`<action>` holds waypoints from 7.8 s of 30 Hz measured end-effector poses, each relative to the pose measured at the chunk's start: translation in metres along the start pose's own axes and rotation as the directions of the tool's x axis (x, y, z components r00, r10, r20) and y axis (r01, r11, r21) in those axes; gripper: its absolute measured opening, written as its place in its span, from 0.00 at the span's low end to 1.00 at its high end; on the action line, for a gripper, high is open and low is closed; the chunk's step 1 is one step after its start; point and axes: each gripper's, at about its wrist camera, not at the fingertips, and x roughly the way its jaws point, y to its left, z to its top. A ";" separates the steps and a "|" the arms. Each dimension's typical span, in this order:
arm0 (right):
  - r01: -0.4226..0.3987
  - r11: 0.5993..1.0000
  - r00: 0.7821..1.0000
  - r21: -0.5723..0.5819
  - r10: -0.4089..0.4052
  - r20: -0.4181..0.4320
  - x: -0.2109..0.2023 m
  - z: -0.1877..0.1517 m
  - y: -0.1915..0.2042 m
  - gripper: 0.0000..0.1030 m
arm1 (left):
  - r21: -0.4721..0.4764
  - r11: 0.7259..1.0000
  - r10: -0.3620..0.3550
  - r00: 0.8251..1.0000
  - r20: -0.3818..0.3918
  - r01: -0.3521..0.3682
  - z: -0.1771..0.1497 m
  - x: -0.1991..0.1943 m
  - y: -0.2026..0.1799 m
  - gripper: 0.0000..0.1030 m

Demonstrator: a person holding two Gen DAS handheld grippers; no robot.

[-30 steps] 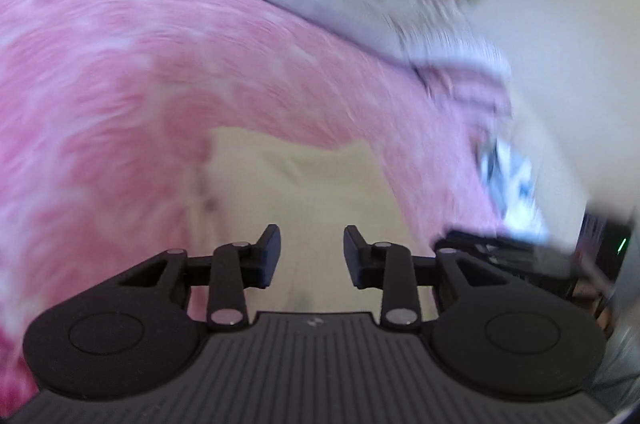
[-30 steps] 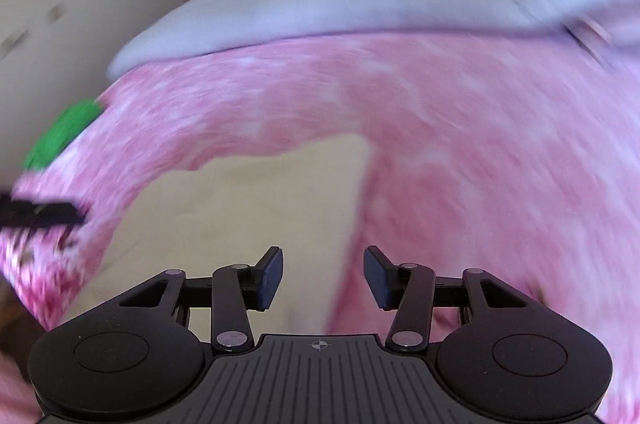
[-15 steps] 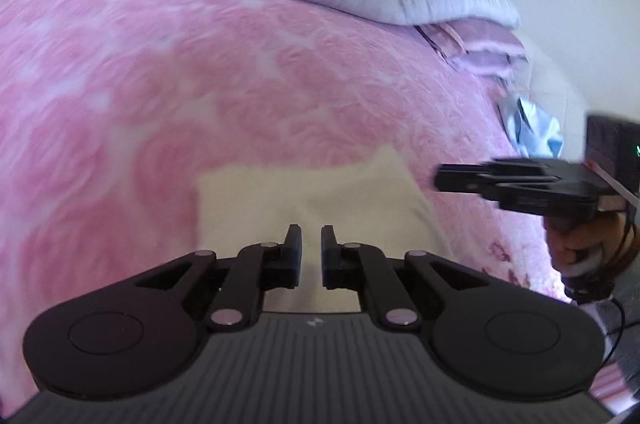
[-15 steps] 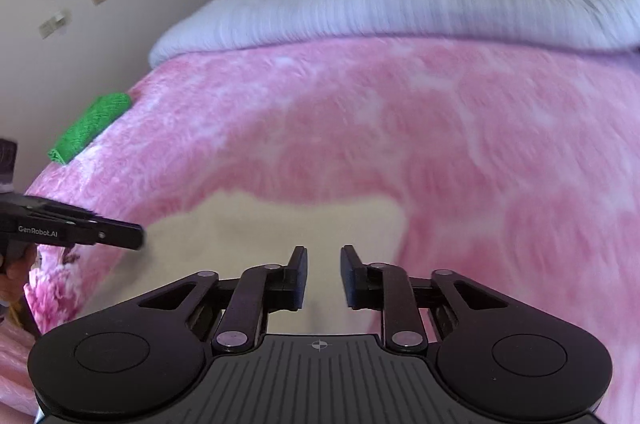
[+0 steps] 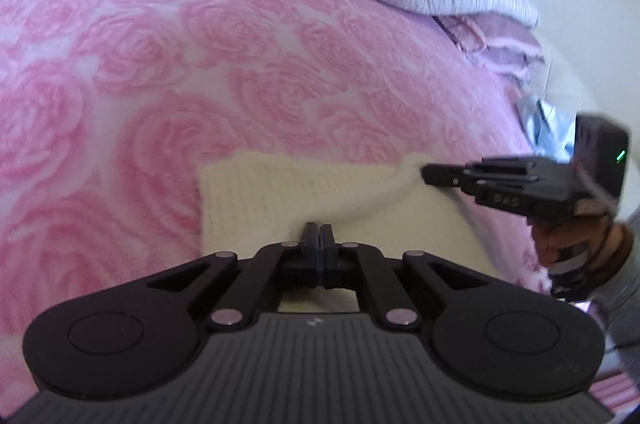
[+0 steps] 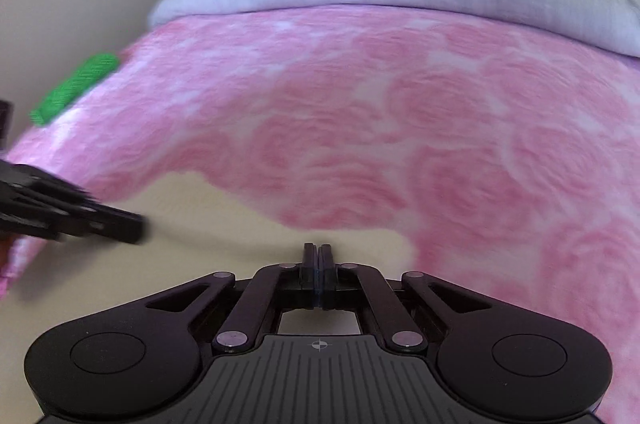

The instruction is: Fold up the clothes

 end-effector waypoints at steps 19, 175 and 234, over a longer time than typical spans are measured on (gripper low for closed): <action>0.103 0.986 0.993 0.131 -0.109 0.036 -0.072 -0.076 0.050 0.22 | -0.042 0.994 0.108 0.992 0.065 -0.105 -0.075 -0.081 -0.011 0.03; -0.182 0.594 0.983 0.783 0.107 0.147 -0.099 -0.156 0.020 0.72 | -0.552 0.816 -0.113 0.984 0.137 0.170 -0.139 -0.103 0.053 0.63; -0.470 0.629 0.794 0.619 0.607 -0.014 0.063 0.243 0.305 0.39 | -0.695 0.699 0.014 0.967 0.253 0.172 0.046 -0.456 0.240 0.37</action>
